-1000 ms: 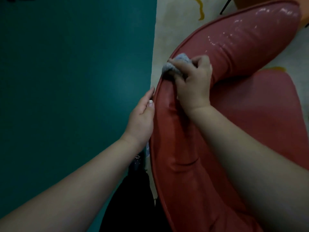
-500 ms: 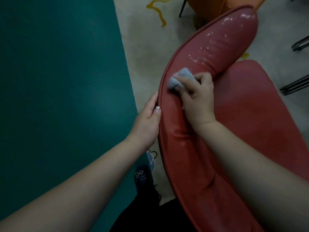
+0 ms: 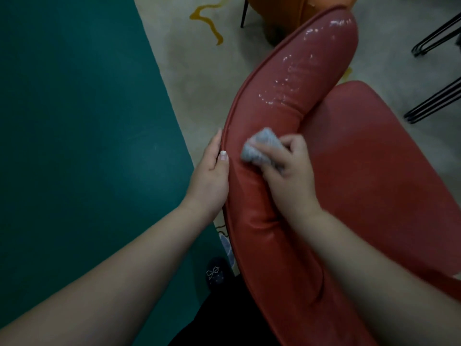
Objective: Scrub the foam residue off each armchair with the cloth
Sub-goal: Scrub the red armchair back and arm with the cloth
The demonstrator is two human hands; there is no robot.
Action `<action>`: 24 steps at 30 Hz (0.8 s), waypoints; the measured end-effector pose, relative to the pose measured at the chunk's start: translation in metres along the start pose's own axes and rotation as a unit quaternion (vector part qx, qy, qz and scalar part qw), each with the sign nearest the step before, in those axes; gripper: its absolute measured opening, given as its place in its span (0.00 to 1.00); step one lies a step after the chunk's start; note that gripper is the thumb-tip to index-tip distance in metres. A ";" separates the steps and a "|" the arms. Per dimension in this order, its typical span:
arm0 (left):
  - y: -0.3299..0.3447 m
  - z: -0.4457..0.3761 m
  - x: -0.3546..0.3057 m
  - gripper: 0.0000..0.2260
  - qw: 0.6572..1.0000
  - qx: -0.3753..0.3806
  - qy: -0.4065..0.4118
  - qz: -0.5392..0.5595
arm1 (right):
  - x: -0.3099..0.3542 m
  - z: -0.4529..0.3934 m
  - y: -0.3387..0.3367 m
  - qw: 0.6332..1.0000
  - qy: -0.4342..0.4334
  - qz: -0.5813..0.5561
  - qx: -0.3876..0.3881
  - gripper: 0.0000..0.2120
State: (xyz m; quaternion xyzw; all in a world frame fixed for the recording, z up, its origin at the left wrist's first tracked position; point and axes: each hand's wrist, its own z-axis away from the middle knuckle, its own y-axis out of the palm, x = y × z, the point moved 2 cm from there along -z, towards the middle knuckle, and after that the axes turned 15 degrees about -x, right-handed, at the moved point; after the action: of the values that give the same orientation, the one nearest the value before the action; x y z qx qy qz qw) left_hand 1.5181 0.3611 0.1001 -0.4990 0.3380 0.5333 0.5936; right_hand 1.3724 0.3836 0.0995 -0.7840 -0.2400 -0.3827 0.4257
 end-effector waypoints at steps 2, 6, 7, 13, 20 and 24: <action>0.004 -0.007 -0.007 0.21 1.000 -0.006 -0.005 -0.020 | 0.000 0.012 -0.010 1.000 -0.014 -0.013 0.022 0.17; 0.009 -0.018 -0.016 0.20 0.999 -0.015 0.016 -0.041 | -0.005 -0.044 0.012 0.999 -0.030 0.026 0.000 0.15; 0.009 -0.021 -0.017 0.20 0.999 -0.018 0.019 -0.044 | -0.007 -0.058 0.018 0.999 -0.024 0.029 -0.021 0.15; 0.010 -0.031 -0.022 0.19 0.999 -0.008 0.010 -0.035 | -0.006 -0.007 -0.002 1.000 -0.004 -0.019 -0.006 0.17; 0.010 -0.058 -0.027 0.18 0.999 0.009 -0.036 -0.003 | 0.010 -0.081 0.037 0.993 -0.044 0.106 -0.004 0.14; 0.005 -0.076 -0.031 0.17 0.993 0.045 -0.110 0.029 | 0.021 -0.069 0.036 0.992 -0.044 0.112 0.022 0.13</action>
State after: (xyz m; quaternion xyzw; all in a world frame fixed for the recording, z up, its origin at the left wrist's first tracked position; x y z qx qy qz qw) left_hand 1.5169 0.2792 0.1071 -0.4003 0.3089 0.5856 0.6336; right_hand 1.3826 0.3073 0.1225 -0.8124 -0.1777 -0.2922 0.4723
